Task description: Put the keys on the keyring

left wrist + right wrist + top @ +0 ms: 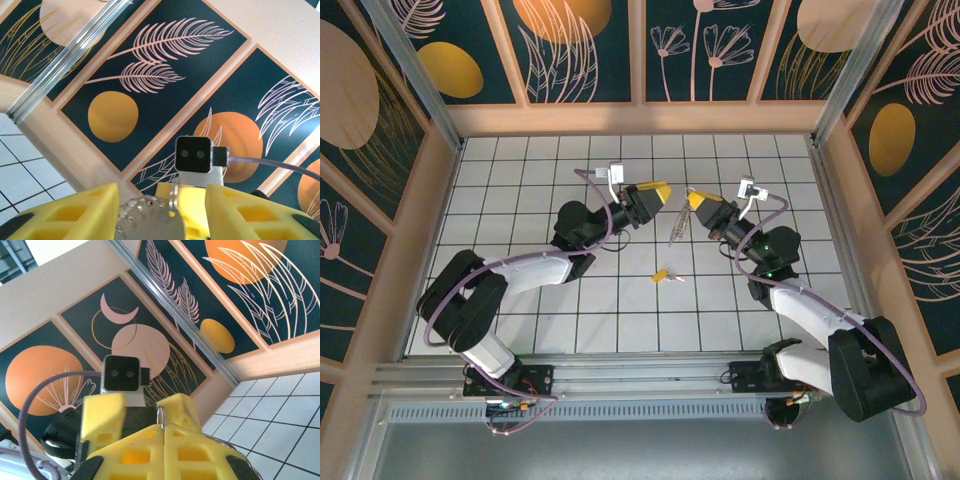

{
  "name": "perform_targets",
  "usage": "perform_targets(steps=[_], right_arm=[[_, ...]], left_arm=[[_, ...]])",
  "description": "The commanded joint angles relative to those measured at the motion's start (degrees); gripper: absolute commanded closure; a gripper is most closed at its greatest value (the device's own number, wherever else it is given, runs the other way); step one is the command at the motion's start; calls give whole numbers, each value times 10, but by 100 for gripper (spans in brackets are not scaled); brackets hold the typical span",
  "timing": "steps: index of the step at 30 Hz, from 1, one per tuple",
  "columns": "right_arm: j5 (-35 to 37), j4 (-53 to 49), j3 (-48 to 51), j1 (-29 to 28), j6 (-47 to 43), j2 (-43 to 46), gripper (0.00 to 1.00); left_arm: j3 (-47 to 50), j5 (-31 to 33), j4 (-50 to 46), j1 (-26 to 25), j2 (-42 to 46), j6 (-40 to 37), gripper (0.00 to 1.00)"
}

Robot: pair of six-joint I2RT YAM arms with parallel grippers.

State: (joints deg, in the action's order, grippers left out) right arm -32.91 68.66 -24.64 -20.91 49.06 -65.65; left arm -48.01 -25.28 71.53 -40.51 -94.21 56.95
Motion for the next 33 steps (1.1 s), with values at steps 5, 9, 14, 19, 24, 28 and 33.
perform_targets(steps=[5, 9, 14, 19, 24, 28, 33], right_arm=[[17, 60, -16, -18, 10, -24, 100], [17, 64, -18, -21, 11, -32, 100], [16, 66, -22, -24, 12, -40, 100], [16, 68, -24, -28, 11, -44, 100], [16, 67, -26, -29, 10, -45, 100], [16, 67, -26, -30, 10, -47, 100], [18, 65, -27, -30, 9, -47, 100]], left_arm=[[-21, -13, 74, -6, -28, 43, 53], [-22, -15, 75, -8, -28, 43, 53], [-24, -19, 79, -11, -35, 46, 53], [-31, -23, 79, -14, -36, 47, 54], [-34, -25, 79, -15, -37, 47, 56], [-33, -25, 79, -16, -54, 46, 58], [-30, -22, 77, -15, -55, 43, 56]])
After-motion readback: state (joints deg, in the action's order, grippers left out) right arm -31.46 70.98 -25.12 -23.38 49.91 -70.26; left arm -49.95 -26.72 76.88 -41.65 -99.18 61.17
